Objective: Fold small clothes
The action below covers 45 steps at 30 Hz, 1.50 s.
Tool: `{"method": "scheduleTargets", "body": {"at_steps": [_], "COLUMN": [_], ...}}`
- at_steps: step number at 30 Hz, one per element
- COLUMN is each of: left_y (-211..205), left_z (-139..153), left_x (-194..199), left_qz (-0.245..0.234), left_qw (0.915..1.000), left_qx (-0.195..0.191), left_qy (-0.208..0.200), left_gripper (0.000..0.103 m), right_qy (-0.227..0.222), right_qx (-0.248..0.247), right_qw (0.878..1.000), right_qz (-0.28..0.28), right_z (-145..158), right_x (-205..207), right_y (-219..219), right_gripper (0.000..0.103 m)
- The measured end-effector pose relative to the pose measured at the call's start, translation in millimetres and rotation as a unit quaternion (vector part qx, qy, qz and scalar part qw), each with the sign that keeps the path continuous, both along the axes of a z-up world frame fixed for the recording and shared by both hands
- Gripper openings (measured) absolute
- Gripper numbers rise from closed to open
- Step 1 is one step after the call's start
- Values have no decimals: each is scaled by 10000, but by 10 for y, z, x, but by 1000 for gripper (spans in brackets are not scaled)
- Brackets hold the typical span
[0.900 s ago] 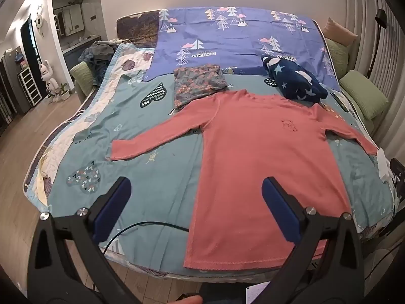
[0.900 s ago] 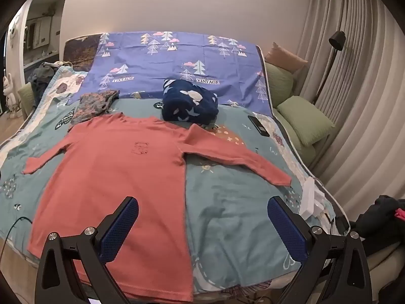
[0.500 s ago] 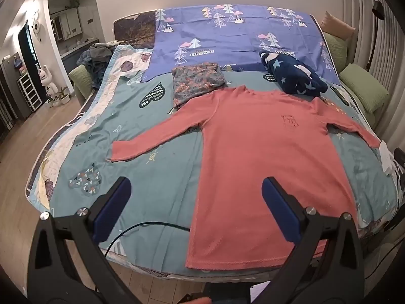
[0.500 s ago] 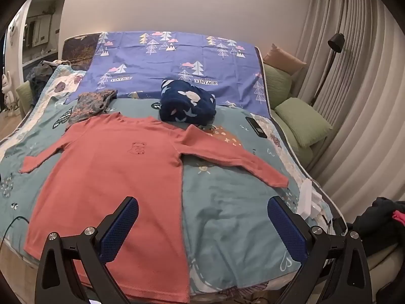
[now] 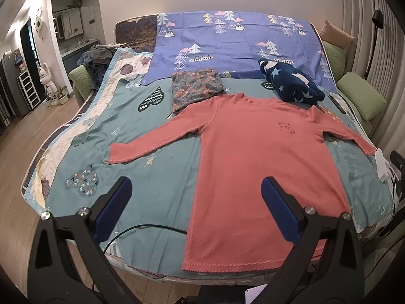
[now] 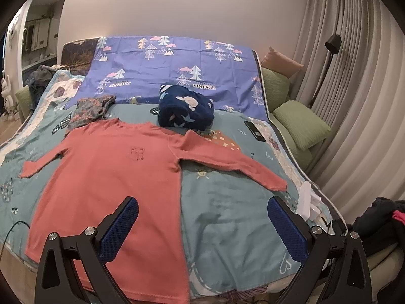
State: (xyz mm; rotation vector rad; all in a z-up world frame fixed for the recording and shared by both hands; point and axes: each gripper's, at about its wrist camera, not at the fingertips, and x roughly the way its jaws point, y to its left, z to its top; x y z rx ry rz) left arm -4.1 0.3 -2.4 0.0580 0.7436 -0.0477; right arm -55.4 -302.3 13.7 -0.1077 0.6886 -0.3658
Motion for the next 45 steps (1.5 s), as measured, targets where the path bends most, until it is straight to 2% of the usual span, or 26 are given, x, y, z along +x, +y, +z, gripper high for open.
{"method": "scheduleTargets", "body": {"at_steps": [5, 19, 22, 31, 36, 39, 45], "left_y": [30, 25, 26, -4, 11, -20, -25], "left_z": [-17, 1, 4, 6, -1, 0, -11], "left_x": [7, 11, 5, 17, 31, 40, 52], "left_qz": [63, 43, 23, 39, -6, 23, 17], "left_qw": [10000, 10000, 10000, 9999, 9996, 9999, 9999], "left_qx": [-44, -67, -96, -90, -272, -151, -148], "left_qy": [22, -9, -7, -27, -35, -66, -56], "left_gripper": [98, 97, 91, 91, 91, 91, 91], "right_qy": [-8, 82, 74, 53, 46, 54, 49], "right_qx": [-5, -55, -69, -149, -448, -524, -468], "right_qw": [10000, 9999, 9999, 9999, 9990, 9986, 9989], "right_qz": [-5, 26, 12, 13, 32, 46, 28], "right_z": [-7, -20, -19, -24, -54, -76, -89], "right_x": [-10, 20, 23, 29, 42, 58, 74], "right_y": [-6, 4, 5, 30, 92, 110, 93], "right_gripper": [103, 103, 103, 103, 103, 103, 103]}}
